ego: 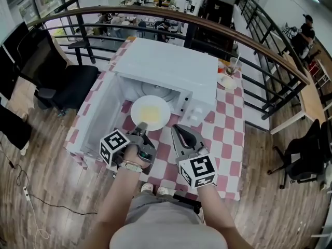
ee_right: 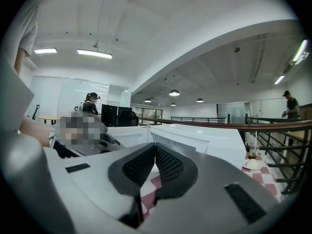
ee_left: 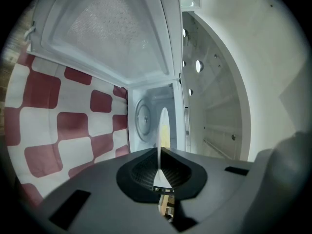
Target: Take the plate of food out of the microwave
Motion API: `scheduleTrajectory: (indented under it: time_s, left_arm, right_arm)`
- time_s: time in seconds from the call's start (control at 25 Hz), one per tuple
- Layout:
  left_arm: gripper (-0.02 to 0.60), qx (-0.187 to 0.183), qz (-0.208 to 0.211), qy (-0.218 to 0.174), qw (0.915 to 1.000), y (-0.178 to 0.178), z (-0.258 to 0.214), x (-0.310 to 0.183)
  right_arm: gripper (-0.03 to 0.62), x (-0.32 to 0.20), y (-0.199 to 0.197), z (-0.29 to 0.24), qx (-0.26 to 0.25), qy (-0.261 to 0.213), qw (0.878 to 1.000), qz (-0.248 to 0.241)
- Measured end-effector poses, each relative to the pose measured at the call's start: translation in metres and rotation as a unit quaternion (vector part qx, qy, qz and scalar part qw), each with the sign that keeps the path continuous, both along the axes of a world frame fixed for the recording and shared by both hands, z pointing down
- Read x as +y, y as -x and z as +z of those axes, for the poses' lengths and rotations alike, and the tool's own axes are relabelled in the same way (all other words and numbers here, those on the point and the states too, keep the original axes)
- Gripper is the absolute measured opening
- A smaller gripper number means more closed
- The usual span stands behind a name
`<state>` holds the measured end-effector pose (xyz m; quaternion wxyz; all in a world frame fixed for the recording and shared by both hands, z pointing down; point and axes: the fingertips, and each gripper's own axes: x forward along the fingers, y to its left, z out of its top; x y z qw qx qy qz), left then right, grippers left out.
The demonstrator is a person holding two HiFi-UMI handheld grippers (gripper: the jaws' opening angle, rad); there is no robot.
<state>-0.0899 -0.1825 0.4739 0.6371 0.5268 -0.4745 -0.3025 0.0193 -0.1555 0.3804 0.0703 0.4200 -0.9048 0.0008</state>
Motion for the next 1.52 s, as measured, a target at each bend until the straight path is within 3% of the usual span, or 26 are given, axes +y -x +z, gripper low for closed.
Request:
scheduleTrajectory:
  time_s: [0.56,0.76,1.52]
  left_arm:
    - [0.009,0.02,0.019,-0.038,0.9989,-0.008,-0.053,0.012]
    - [0.009,0.011,0.029,-0.058,0.9978,-0.013,-0.071,0.014]
    - [0.009,0.003,0.05,-0.075,0.9959,-0.029,-0.086,0.013]
  right_arm:
    - [0.026,-0.005,-0.004,-0.018,-0.015,-0.02,0.999,0.025]
    - [0.026,-0.002,-0.007,-0.023,-0.014,-0.025,0.999,0.028]
    - [0.026,-0.006,-0.023,-0.035,-0.006,-0.045,0.996,0.072]
